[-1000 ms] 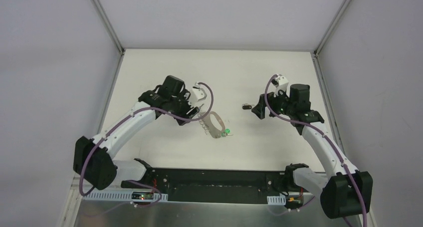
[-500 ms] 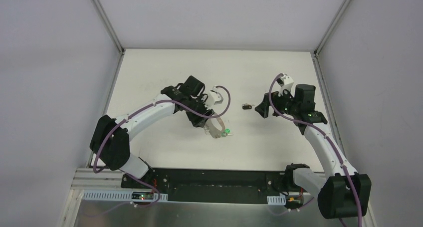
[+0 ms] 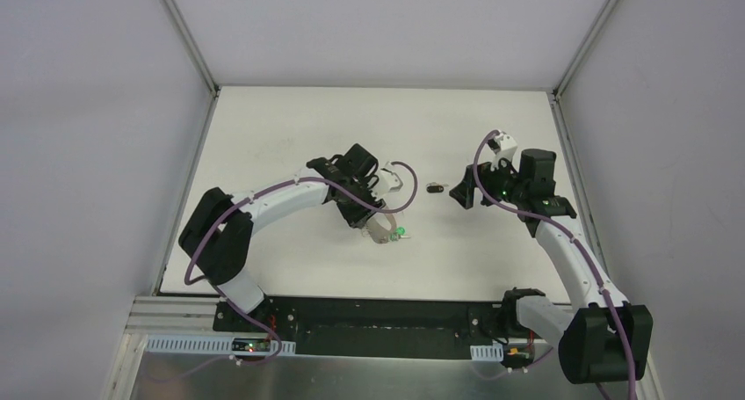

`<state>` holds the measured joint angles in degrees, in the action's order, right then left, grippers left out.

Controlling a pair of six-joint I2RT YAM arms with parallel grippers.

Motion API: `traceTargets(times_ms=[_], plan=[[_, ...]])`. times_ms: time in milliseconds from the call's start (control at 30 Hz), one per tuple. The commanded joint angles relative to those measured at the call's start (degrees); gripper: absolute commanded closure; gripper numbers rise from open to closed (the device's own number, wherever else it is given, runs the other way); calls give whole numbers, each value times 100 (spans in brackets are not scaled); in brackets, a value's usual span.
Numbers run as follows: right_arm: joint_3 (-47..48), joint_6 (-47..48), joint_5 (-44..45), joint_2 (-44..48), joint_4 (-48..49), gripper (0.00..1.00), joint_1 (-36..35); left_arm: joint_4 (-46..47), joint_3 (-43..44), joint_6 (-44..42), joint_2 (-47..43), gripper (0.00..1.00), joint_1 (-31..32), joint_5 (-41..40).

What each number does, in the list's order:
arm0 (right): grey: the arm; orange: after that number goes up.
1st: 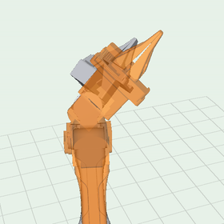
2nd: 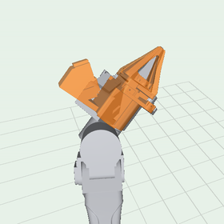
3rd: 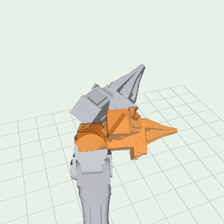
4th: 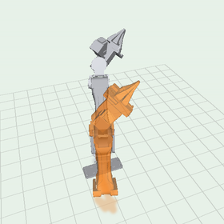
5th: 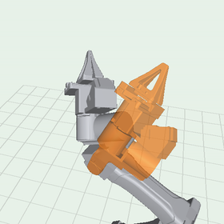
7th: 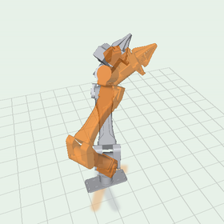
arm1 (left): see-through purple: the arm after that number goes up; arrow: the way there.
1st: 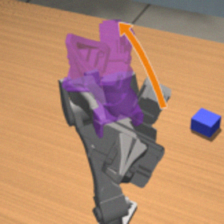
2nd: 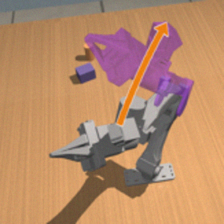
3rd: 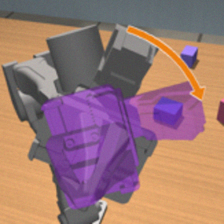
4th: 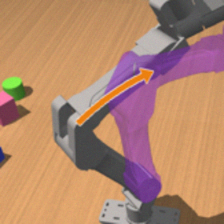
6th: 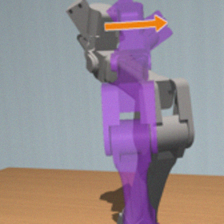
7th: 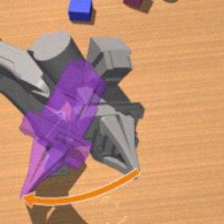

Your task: Put the keys on the keyring

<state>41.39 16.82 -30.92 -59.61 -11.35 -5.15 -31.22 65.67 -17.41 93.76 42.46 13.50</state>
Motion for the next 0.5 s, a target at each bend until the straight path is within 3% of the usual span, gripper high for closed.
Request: traceTargets(times_ms=[0, 467], plan=[[-48, 128, -208, 61, 110, 2, 31, 143, 11, 64, 100, 59, 70, -453], [-85, 195, -257, 90, 108, 2, 31, 76, 255, 485, 657, 59, 194, -877]])
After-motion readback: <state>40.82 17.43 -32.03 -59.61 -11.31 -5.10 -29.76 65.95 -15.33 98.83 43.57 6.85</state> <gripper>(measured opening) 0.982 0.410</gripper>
